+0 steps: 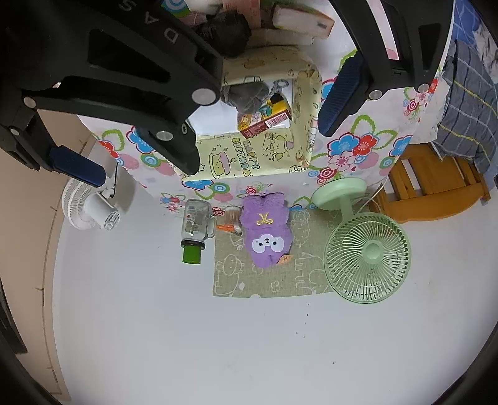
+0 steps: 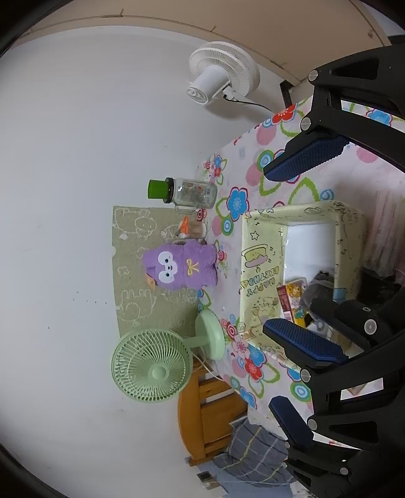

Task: Organize soft objects
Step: 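Withdraw both tools from the box back toward the remaining items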

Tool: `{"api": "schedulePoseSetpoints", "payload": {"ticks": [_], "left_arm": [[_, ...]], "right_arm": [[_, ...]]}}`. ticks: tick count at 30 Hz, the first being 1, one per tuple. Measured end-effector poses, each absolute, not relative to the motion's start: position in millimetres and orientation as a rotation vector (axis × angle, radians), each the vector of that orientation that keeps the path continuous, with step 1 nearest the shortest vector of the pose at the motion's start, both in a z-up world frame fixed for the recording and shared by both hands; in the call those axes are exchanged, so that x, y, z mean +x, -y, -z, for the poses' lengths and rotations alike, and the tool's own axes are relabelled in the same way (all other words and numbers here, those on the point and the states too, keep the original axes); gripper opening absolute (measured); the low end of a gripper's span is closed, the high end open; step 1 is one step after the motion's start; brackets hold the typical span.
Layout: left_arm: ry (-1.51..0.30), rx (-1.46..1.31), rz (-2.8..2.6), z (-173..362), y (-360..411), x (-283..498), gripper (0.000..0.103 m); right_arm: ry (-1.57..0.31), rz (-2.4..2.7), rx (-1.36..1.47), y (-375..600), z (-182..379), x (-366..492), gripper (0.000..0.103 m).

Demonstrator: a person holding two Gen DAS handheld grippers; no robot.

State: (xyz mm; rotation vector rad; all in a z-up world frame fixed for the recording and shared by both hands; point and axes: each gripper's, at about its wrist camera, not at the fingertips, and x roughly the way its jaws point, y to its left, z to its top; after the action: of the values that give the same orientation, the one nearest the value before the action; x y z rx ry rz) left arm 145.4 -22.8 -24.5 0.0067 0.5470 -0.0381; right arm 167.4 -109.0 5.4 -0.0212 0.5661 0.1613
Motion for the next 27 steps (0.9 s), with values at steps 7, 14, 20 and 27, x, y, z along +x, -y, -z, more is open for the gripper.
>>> {"api": "schedulePoseSetpoints", "payload": {"ticks": [7, 14, 20, 27], "left_arm": [[-0.53, 0.017, 0.028, 22, 24, 128, 0.095], [-0.51, 0.022, 0.031, 16, 26, 110, 0.095], [-0.496, 0.02, 0.037, 12, 28, 97, 0.095], [-0.481, 0.01, 0.033, 11, 29, 87, 0.096]], "right_arm": [[-0.556, -0.172, -0.019, 110, -10, 148, 0.092], [-0.539, -0.173, -0.012, 111, -17, 131, 0.092], [-0.528, -0.168, -0.013, 112, -21, 119, 0.092], [-0.521, -0.173, -0.01, 114, -24, 108, 0.092]]}}
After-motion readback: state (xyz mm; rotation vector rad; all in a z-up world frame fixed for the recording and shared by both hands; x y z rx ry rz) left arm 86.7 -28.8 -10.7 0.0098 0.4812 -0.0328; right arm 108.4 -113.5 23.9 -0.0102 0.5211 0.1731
